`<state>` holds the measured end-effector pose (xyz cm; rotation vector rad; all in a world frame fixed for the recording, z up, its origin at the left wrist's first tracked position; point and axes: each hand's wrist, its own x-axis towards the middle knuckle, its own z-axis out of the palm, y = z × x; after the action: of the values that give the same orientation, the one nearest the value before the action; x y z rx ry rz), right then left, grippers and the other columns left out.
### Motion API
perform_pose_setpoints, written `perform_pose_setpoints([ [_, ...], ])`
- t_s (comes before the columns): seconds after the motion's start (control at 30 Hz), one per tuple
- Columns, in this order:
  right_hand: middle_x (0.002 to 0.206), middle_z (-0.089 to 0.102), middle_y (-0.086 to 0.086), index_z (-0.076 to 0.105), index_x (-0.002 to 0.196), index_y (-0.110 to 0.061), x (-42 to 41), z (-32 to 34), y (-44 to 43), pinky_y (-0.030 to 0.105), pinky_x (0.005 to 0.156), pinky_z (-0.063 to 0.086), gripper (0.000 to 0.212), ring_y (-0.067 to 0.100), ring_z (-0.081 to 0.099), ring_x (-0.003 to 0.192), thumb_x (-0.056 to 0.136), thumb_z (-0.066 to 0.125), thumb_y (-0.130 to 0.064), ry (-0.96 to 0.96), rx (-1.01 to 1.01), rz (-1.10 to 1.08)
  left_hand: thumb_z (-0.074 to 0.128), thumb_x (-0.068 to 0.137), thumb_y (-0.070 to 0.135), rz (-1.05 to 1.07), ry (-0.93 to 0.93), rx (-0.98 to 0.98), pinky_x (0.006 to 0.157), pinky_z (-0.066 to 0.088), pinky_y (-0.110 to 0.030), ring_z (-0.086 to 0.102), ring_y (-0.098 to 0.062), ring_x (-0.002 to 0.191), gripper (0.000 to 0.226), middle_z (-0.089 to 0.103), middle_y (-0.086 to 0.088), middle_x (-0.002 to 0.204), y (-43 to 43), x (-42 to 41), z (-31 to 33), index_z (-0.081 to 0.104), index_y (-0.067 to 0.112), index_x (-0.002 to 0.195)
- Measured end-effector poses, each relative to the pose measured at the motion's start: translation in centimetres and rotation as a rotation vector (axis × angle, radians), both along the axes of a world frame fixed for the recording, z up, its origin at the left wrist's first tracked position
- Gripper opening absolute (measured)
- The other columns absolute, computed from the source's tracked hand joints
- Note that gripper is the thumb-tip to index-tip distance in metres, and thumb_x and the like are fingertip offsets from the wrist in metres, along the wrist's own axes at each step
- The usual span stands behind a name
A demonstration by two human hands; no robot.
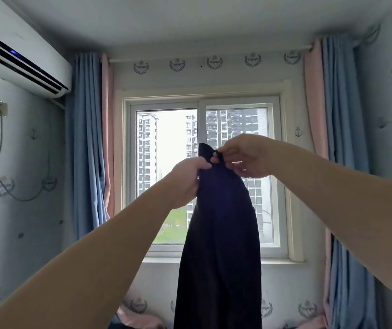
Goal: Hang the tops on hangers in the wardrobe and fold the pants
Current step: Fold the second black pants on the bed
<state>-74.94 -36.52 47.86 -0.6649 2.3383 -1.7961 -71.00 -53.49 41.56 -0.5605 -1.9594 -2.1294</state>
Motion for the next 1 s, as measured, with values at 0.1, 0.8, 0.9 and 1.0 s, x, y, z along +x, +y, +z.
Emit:
perform_pose_setpoints([
  [0.1,0.100,0.078,0.000,0.079,0.064,-0.017,0.3,-0.2,-0.1,0.022,0.067,0.042,0.026,0.012,0.055,0.072,0.085,0.064,-0.024,-0.009,-0.009,0.024,0.057,0.092,-0.004,0.030,0.044,-0.113,0.098,0.055,-0.044,0.070,-0.037,0.105,0.032,0.070,-0.023,0.117,0.2,-0.2,-1.0,0.060,-0.006,0.124],
  [0.8,0.141,0.060,0.012,0.066,0.131,-0.015,-5.1,-15.6,3.5,0.049,0.106,0.049,0.060,0.033,0.057,0.130,0.083,0.077,-0.049,-0.196,-0.388,0.339,0.048,0.087,-0.001,0.328,0.130,-0.023,0.072,0.049,-0.039,0.061,-0.027,0.079,0.029,0.066,-0.014,0.089,-4.7,-0.1,-1.4,0.064,-0.003,0.110],
  [0.9,0.131,0.066,0.016,0.067,0.127,-0.004,-4.1,-13.3,2.6,0.041,0.095,0.057,0.043,0.032,0.065,0.119,0.089,0.072,-0.025,-0.069,-0.357,0.195,0.048,0.088,0.000,0.410,0.132,-0.065,0.069,0.053,-0.036,0.065,-0.026,0.077,0.027,0.071,-0.011,0.087,-7.1,-0.1,-1.1,0.070,0.006,0.102],
  [1.0,0.119,0.073,0.014,0.065,0.123,-0.001,-2.7,-10.0,1.7,0.045,0.100,0.054,0.036,0.031,0.070,0.110,0.091,0.072,-0.015,0.075,-0.230,-0.017,0.049,0.090,-0.003,0.480,0.115,-0.147,0.079,0.054,-0.042,0.065,-0.029,0.084,0.025,0.072,-0.016,0.095,-9.8,-0.1,-1.0,0.070,0.007,0.099],
])
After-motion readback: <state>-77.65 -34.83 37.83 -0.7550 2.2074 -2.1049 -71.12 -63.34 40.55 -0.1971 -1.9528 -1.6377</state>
